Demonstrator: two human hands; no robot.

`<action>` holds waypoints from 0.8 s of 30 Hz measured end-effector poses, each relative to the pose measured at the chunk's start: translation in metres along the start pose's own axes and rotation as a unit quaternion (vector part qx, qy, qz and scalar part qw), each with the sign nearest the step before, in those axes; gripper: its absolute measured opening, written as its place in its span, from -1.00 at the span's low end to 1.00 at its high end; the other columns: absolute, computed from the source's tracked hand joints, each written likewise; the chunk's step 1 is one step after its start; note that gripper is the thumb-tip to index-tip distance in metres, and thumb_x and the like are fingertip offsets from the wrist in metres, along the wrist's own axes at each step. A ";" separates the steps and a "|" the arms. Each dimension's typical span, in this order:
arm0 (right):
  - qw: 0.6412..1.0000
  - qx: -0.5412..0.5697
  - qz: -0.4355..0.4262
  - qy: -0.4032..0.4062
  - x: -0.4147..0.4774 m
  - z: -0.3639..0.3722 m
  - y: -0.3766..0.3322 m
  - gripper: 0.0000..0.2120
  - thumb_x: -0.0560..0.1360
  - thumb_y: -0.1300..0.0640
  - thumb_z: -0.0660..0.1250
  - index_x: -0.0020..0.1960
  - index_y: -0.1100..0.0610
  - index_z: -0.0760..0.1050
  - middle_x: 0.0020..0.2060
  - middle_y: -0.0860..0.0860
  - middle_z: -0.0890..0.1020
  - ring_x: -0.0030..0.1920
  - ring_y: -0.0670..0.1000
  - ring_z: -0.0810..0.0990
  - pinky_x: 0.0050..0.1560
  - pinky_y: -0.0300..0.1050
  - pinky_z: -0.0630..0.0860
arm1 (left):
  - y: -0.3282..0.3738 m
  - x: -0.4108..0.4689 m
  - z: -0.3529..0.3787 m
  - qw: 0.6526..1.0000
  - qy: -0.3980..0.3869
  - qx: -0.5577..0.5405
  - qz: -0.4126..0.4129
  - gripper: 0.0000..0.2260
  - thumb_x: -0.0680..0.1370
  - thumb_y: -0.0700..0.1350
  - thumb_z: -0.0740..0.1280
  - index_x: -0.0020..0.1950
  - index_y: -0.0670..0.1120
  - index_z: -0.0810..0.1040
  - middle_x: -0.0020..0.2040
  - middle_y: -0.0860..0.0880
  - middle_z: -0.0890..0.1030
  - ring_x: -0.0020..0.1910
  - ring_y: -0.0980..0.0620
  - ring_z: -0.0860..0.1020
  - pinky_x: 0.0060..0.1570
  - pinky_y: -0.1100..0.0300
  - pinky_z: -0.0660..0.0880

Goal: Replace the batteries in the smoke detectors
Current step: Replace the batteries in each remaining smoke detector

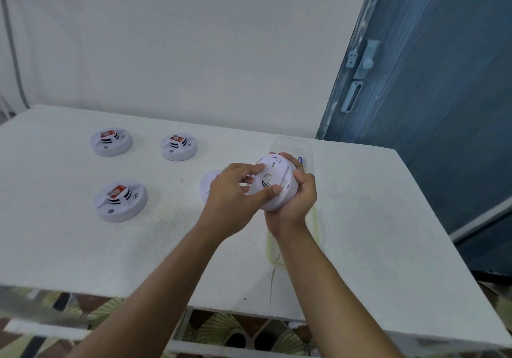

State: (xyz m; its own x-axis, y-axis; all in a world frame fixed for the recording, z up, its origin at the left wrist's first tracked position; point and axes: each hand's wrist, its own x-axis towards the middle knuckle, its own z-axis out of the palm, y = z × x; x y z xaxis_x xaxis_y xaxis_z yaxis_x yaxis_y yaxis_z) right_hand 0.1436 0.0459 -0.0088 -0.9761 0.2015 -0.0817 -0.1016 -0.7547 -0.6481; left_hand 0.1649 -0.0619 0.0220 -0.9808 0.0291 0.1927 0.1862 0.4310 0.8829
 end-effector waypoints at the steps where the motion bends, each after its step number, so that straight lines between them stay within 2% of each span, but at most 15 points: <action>1: 1.000 -0.004 -0.001 0.006 0.000 0.000 0.001 -0.39 0.34 -0.03 0.23 0.32 0.25 0.45 0.16 0.25 0.52 0.13 0.26 0.52 0.01 0.05 0.54 | -0.001 0.002 0.000 1.000 -0.005 0.009 -0.001 -0.55 0.41 0.11 0.50 0.26 0.04 0.58 0.13 0.17 0.50 -0.02 0.30 0.50 -0.16 0.51 0.43; 8: 1.000 0.013 0.024 -0.009 0.002 0.001 -0.002 -0.50 0.35 -0.01 0.18 0.22 0.18 0.49 0.10 0.22 0.53 0.09 0.23 0.53 -0.10 -0.04 0.58 | -0.007 0.004 0.000 0.999 -0.030 0.017 0.040 -0.57 0.44 0.02 0.50 0.29 0.00 0.57 0.14 0.21 0.44 0.01 0.47 0.43 -0.06 0.51 0.43; 14: 1.000 0.009 0.026 -0.004 0.002 0.000 -0.001 -0.56 0.35 0.00 0.18 0.16 0.15 0.52 0.07 0.18 0.57 0.06 0.20 0.55 -0.15 -0.04 0.59 | -0.012 -0.001 0.001 0.998 -0.024 0.009 0.062 -0.58 0.44 -0.02 0.50 0.29 -0.01 0.57 0.18 0.15 0.50 0.09 0.26 0.49 0.02 0.52 0.43; 16: 1.000 -0.002 0.015 -0.012 0.001 -0.001 0.000 -0.60 0.35 0.02 0.18 0.11 0.13 0.54 0.05 0.15 0.59 0.05 0.19 0.57 -0.14 -0.04 0.59 | -0.011 -0.002 0.003 0.999 -0.008 0.006 0.050 -0.62 0.43 -0.02 0.51 0.23 0.03 0.58 0.15 0.15 0.53 0.05 0.25 0.52 -0.03 0.47 0.46; 20: 0.999 -0.029 -0.019 -0.027 -0.001 0.002 0.001 -0.65 0.35 0.06 0.18 0.07 0.13 0.54 0.07 0.15 0.57 0.06 0.18 0.57 -0.09 -0.03 0.59 | -0.004 -0.001 0.006 0.998 0.040 -0.040 -0.033 -0.73 0.42 -0.02 0.50 0.08 0.09 0.56 0.04 0.18 0.52 -0.04 0.29 0.52 -0.19 0.49 0.46; 24: 0.999 -0.032 -0.024 -0.029 0.001 0.002 0.002 -0.64 0.35 0.06 0.18 0.09 0.14 0.52 0.09 0.16 0.57 0.07 0.18 0.58 -0.08 -0.02 0.60 | -0.005 0.001 0.008 0.998 0.034 -0.044 -0.035 -0.75 0.42 0.01 0.49 0.06 0.06 0.57 0.03 0.15 0.52 -0.03 0.25 0.52 -0.14 0.41 0.47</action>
State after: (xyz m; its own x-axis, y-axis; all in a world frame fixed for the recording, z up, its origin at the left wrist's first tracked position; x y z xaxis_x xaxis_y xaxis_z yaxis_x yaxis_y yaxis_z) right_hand 0.1424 0.0432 -0.0081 -0.9802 0.1979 -0.0071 -0.1369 -0.7031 -0.6978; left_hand 0.1622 -0.0562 0.0147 -0.9860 -0.0613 0.1550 0.1243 0.3491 0.9288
